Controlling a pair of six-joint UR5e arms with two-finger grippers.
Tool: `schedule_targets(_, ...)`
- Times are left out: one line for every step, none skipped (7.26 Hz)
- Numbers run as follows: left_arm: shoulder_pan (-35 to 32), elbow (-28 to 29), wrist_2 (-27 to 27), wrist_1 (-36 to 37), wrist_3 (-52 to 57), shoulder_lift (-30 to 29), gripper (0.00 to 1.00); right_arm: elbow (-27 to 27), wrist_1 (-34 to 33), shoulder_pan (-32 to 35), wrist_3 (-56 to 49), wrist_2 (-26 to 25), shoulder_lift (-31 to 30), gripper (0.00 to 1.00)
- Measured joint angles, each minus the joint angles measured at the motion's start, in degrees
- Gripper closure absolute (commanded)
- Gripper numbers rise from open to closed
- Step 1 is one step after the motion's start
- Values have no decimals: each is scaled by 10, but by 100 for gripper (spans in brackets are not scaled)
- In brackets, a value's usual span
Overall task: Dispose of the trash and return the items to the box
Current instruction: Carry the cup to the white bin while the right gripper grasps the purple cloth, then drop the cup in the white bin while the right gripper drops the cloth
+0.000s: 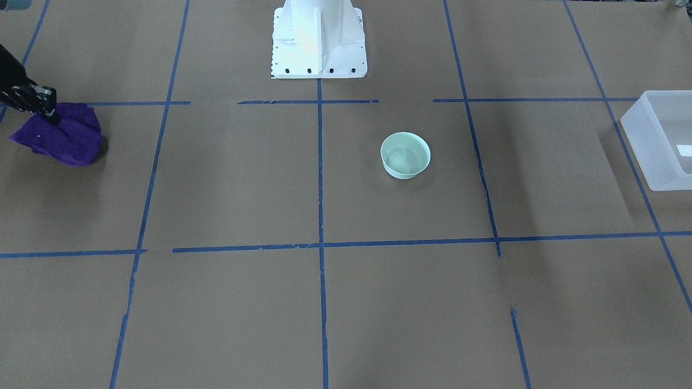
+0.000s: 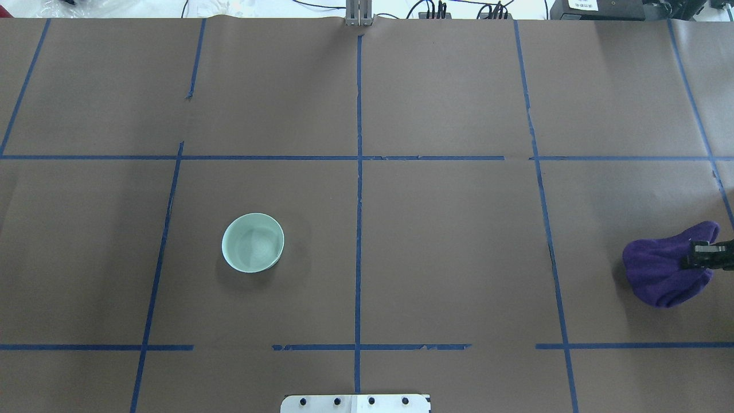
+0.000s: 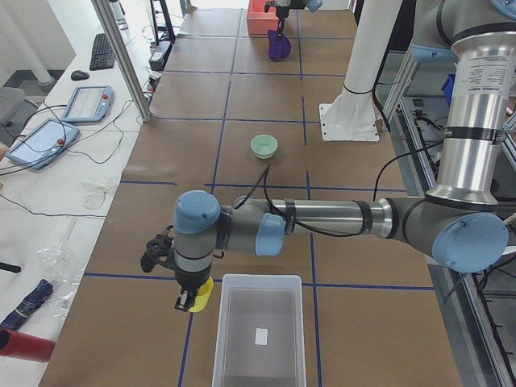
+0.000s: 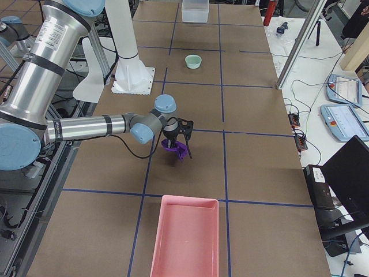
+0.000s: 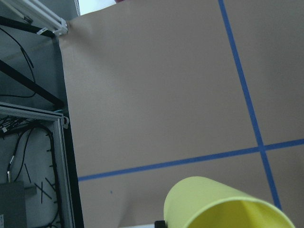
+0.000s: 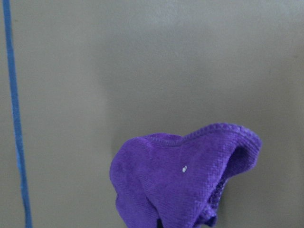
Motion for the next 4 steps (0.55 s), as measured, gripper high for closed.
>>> schedule_targets(0, 2, -3, -37, -9, 40, 100, 34, -80, 49, -61, 9, 9, 100)
schedule_targets(2, 4, -12, -55, -16, 66, 100, 49, -162, 108, -148, 13, 26, 100)
schedule_targets(9, 5, -30, -61, -19, 84, 100, 54, -234, 167, -246, 13, 46, 100)
schedule_targets(27, 6, -53, -64, -20, 96, 100, 54, -295, 218, -337, 11, 66, 100)
